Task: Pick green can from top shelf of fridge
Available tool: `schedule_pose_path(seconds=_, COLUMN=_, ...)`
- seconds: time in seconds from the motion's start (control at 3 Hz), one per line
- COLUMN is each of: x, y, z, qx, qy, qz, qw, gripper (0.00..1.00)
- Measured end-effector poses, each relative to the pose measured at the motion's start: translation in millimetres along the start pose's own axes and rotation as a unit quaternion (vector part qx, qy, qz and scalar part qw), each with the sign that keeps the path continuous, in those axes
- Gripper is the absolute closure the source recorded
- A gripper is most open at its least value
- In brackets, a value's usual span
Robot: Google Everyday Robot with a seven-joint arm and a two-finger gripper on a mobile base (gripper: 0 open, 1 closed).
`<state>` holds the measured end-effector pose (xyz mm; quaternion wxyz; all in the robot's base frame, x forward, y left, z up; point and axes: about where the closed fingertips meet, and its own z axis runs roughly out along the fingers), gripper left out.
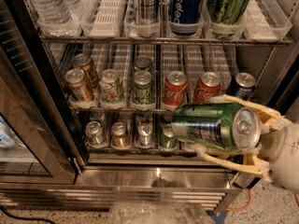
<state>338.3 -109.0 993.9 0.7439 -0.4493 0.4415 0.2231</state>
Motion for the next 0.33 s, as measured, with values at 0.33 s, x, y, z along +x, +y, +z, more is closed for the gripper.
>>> schedule_pose_path(seconds=0.33, x=0.0, y=0.0, z=0.0, qx=0.000, qy=0.000, qz=0.000, qw=1.0000, gripper=1.00)
